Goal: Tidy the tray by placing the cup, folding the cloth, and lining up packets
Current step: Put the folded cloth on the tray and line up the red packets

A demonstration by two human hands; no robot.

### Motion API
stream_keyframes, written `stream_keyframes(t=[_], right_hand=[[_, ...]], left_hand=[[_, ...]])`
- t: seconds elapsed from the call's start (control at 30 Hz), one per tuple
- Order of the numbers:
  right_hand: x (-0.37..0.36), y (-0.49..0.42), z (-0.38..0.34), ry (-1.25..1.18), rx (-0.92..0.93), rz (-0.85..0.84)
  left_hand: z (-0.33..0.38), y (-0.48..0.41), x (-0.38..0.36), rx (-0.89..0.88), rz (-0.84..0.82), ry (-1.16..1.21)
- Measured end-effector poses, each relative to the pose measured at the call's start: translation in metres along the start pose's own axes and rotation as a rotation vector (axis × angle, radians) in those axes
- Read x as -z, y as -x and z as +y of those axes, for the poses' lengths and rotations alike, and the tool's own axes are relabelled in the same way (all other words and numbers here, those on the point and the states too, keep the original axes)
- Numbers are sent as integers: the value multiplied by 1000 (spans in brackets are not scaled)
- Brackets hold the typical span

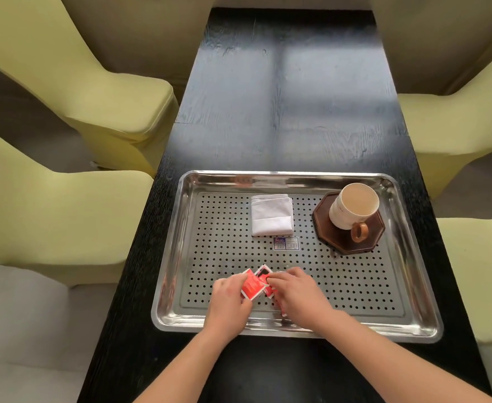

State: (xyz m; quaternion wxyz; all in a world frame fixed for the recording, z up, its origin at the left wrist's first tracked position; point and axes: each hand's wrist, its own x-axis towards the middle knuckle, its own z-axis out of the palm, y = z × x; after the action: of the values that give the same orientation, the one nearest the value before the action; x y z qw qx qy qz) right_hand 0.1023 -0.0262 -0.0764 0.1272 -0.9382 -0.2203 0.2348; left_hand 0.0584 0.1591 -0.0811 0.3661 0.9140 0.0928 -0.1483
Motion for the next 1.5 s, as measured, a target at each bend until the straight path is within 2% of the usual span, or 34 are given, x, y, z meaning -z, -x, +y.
stream_keyframes(t=[0.1, 0.2, 0.33, 0.5, 0.63, 0.87, 1.07, 1.23, 1.37, 1.5], right_hand=[[3, 12, 13, -130, -220, 132], [2, 19, 19, -203, -389, 110], [-9, 19, 4, -160, -327, 24], [-18, 19, -3, -225, -316, 55], [-10, 12, 7, -268, -307, 110], [-15, 10, 6, -111, -166, 24], [-16, 15, 12, -195, -218, 77], [-15, 12, 7, -261, -349, 81], [-19, 11, 0, -285, -334, 44], [-11, 10, 5, -288, -346, 87]], left_hand=[[-1, 0, -2, -21, 7, 0], [-3, -5, -1, 0, -8, -38], [8, -8, -7, -39, -51, -90], [8, 1, -15, -129, -87, -95], [-1, -5, -10, -57, -33, -90], [12, -2, -15, -64, -67, -20], [1, 1, -9, -46, -26, 15], [10, -1, -9, 17, -32, 4], [17, 5, -15, -29, -65, -7], [10, 2, -10, -7, -14, -18]])
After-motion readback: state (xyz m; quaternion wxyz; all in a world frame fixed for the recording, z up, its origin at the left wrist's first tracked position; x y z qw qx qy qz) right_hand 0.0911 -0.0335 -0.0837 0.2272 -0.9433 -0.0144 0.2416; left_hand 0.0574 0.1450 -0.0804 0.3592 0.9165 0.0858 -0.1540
